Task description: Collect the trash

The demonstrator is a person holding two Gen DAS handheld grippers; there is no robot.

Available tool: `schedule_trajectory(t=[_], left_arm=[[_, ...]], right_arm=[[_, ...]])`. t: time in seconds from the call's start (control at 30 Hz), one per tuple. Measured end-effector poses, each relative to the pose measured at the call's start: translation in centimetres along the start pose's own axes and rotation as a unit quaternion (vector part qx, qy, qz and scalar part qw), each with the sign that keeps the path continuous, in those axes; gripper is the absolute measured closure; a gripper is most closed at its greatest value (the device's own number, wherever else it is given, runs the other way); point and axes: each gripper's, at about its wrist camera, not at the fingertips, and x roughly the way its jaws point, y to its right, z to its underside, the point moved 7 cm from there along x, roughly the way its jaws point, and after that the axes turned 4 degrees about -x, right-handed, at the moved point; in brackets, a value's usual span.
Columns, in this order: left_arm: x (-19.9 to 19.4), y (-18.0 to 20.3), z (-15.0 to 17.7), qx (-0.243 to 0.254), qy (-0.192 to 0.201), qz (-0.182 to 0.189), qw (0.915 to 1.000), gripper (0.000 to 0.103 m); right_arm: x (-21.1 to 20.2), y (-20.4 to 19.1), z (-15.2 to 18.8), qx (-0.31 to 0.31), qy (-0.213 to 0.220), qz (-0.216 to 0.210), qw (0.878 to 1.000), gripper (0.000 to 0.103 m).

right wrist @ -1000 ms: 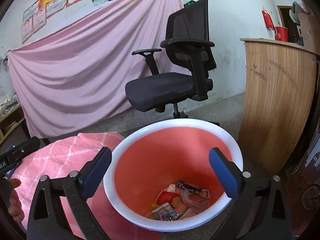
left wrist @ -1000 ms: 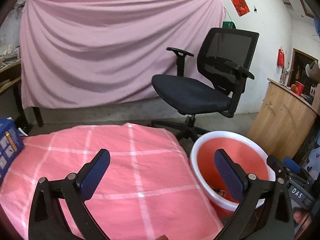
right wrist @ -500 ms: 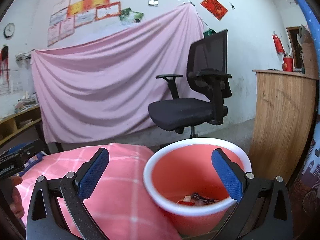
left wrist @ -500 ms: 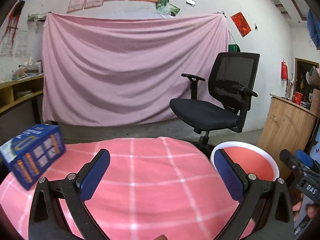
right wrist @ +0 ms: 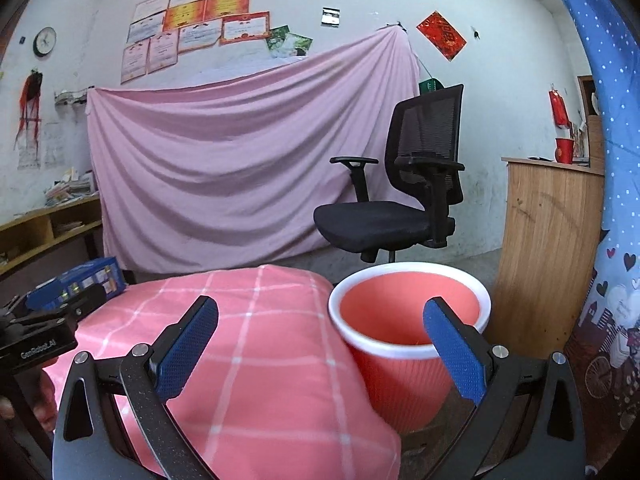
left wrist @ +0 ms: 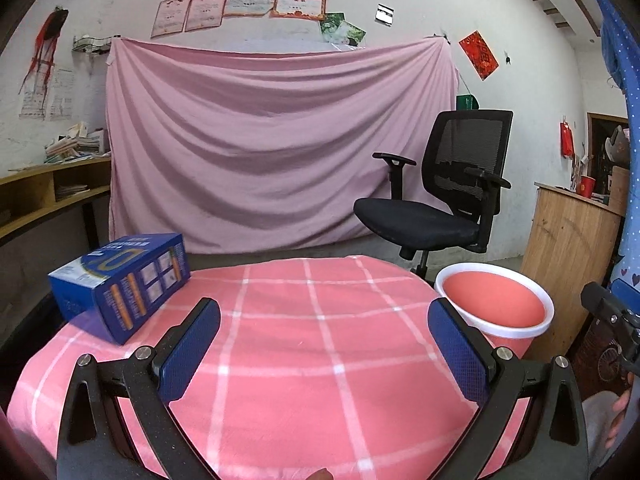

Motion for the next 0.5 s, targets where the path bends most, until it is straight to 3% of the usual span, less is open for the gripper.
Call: schedule_trajectory(t=[0.5], left_arm=[[-3.3, -1.2, 0.4, -0.006, 0.018, -0.004, 0.9998, 0.001]], right_arm=[[-2.1, -0.4, 0.9, -0.013, 0.020, 0.014, 1.000, 0.000]])
